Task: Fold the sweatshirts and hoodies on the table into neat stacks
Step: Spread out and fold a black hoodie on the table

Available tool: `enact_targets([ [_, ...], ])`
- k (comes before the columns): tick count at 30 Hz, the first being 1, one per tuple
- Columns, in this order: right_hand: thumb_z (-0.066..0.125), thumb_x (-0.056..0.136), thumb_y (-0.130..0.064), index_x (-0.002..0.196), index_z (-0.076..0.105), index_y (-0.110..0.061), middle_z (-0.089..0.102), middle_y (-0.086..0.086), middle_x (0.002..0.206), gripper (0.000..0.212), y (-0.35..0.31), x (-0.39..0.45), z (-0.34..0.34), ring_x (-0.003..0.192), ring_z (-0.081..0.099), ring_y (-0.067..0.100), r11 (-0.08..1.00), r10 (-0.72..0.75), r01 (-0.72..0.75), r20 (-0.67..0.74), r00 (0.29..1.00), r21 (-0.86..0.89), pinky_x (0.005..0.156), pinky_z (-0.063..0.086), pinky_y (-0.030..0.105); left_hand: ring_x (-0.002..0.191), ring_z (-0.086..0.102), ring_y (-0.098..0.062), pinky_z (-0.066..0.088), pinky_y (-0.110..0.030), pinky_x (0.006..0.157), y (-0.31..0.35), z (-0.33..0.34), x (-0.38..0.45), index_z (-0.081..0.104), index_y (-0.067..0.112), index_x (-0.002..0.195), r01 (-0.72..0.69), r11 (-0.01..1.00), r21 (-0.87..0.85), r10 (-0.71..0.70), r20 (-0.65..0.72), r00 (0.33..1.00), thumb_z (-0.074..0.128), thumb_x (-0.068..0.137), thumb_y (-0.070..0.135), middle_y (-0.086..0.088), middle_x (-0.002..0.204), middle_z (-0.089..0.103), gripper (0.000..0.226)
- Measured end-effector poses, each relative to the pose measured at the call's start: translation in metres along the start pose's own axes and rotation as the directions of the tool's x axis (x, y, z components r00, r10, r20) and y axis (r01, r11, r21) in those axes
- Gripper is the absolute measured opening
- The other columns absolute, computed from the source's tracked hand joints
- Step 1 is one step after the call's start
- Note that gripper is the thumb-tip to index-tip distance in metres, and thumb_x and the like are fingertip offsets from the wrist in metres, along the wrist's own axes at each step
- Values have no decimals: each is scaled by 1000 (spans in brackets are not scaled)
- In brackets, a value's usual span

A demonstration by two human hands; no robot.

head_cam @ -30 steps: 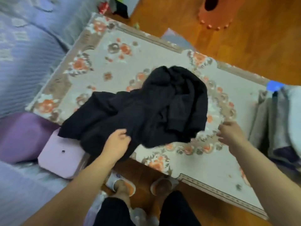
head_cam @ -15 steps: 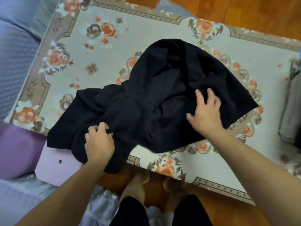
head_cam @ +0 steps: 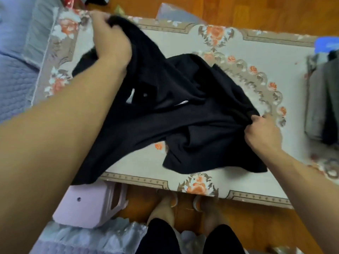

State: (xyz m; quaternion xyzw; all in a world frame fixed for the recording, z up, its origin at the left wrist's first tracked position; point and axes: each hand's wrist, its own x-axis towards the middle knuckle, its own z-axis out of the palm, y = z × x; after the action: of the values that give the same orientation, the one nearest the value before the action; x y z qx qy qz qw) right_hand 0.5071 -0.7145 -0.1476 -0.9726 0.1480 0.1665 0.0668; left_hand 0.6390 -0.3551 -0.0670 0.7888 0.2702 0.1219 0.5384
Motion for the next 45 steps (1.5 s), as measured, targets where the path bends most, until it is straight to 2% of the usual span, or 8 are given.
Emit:
enact_targets([
  [9,59,91,-28,117,57,-9,58,17,115,32,105,-80,8,103,59,39,960,268,-279,302,915,-5,75,42,37,145,36,-22,21,-18,119,-27,145,-114,41,7,153,-420,897,135,205,716,668,60,95,13,-8,155,41,61],
  [15,64,92,-35,153,34,-10,45,22,146,73,126,-30,19,136,41,39,933,240,-262,115,964,248,111,35,47,143,28,-44,27,-51,117,-173,26,-235,35,14,155,136,715,686,-350,183,919,67,95,35,-24,158,26,71],
  [19,72,88,-38,153,26,-20,50,9,145,82,110,6,33,132,50,34,797,179,-349,359,916,493,104,43,41,129,51,-38,40,-45,109,-189,9,-258,39,7,146,614,605,508,-762,145,631,59,99,44,-19,145,50,63],
  [25,61,94,-23,149,31,-18,57,12,139,63,79,0,57,121,57,38,905,95,-225,344,934,360,99,45,41,131,54,-26,41,-39,112,-164,71,-296,43,18,142,398,762,511,-645,550,530,67,90,52,-1,140,56,66],
  [30,58,93,-20,128,45,-6,55,30,126,40,111,14,16,115,55,48,931,327,-327,26,945,161,96,46,51,87,73,-31,61,-40,81,-170,25,-289,56,9,122,129,482,867,-868,452,206,45,103,52,-19,106,74,49],
  [35,65,87,-23,150,25,-12,26,26,152,75,86,32,8,135,30,48,978,201,-198,37,979,-61,105,36,58,111,60,-44,50,-52,94,-196,-64,-219,42,12,137,245,509,825,-497,50,866,50,101,46,-18,135,53,49],
  [40,62,88,-24,157,26,-16,21,21,160,79,-29,31,44,140,25,47,973,-230,232,203,952,13,117,27,50,116,53,-59,44,-62,98,-224,-105,-143,-3,29,162,381,472,795,-420,-177,890,53,102,44,-22,165,9,83],
  [45,56,95,-27,160,17,-27,9,8,166,75,-120,28,71,149,13,36,947,-322,304,345,882,107,118,27,47,112,55,-52,44,-58,97,-250,-106,-91,49,6,132,349,448,823,-478,-109,871,45,106,32,-25,140,43,37],
])
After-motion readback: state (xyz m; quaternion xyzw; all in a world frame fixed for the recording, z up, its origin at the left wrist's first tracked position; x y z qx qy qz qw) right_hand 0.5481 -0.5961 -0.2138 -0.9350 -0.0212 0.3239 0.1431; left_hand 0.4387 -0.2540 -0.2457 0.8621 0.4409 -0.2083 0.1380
